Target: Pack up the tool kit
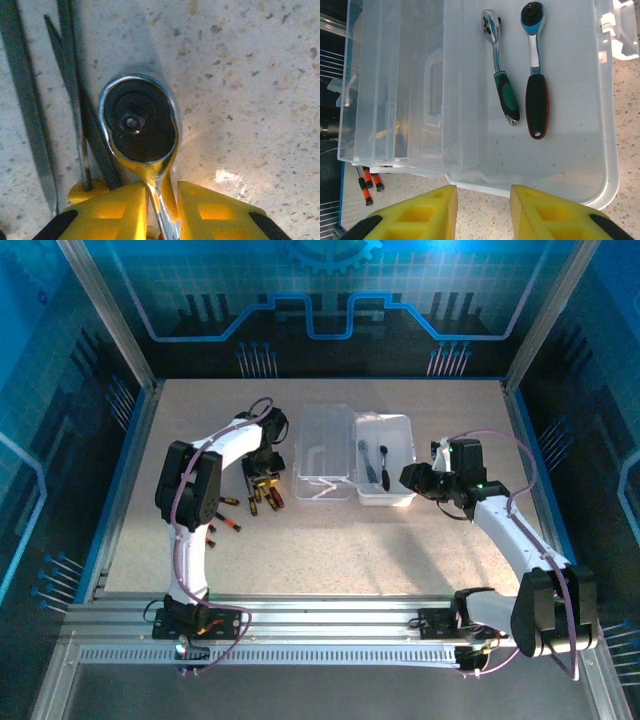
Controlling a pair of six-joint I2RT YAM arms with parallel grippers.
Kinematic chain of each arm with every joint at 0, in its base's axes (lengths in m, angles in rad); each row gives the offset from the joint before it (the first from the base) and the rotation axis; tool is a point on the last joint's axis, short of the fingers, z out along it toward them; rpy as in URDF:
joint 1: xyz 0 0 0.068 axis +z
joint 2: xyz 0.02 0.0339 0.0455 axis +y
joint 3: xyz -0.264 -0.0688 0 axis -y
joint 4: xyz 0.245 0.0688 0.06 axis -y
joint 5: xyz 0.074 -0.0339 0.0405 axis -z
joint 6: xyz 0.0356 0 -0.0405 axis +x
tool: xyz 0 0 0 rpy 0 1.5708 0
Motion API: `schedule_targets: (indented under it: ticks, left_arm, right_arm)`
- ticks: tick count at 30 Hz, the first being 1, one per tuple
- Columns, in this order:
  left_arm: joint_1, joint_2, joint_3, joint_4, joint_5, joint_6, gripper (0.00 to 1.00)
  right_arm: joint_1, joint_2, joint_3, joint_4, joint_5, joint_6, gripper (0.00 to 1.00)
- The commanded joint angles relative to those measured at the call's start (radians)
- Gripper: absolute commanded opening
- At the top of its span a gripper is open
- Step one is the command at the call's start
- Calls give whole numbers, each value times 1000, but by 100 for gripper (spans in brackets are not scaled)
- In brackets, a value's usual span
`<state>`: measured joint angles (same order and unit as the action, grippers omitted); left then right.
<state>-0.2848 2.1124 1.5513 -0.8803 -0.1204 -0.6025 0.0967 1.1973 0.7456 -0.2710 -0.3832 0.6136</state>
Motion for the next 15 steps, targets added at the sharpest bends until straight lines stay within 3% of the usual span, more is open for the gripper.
schedule_targets:
  ticks: [1, 8, 15]
  left_arm:
    - [-12, 38, 40, 21, 27, -10, 21]
    - [-28, 80, 81, 35, 44, -10, 21]
    - [-28, 67, 10, 86, 40, 12, 5]
  right_arm:
    - [-14, -2, -20, 6, -14, 6, 34]
    - [-15, -13, -21, -3, -9, 5, 36]
    - [-15, -28, -9, -22, -11, 3, 36]
